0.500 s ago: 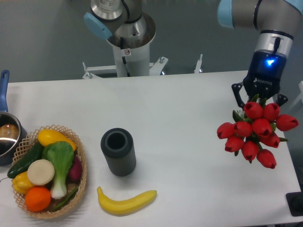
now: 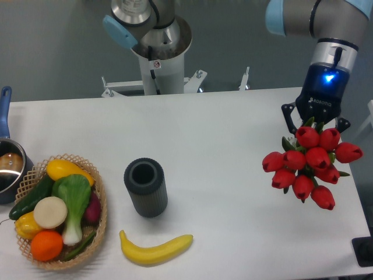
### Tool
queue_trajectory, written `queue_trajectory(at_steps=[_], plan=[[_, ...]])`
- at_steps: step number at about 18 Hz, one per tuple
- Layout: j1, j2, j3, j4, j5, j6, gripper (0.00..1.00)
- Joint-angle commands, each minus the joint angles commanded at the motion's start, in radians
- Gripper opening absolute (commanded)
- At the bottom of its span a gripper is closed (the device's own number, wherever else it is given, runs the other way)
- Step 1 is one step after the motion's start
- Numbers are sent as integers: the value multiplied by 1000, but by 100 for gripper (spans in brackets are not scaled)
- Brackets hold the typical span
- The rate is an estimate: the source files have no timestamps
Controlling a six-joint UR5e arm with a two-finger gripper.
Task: Insert the flowers into the vase
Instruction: 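Hold the red tulip bunch in the gripper and begin moving it, then carry the tulips over to the dark grey vase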
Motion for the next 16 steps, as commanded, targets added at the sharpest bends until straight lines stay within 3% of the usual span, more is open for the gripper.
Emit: queue_trajectory(at_steps=[4, 11, 16], plan=[[-35, -3, 9, 6, -20, 2, 19], [-147, -3, -9, 9, -244, 0, 20], [-176, 1, -61, 14, -405, 24, 20]])
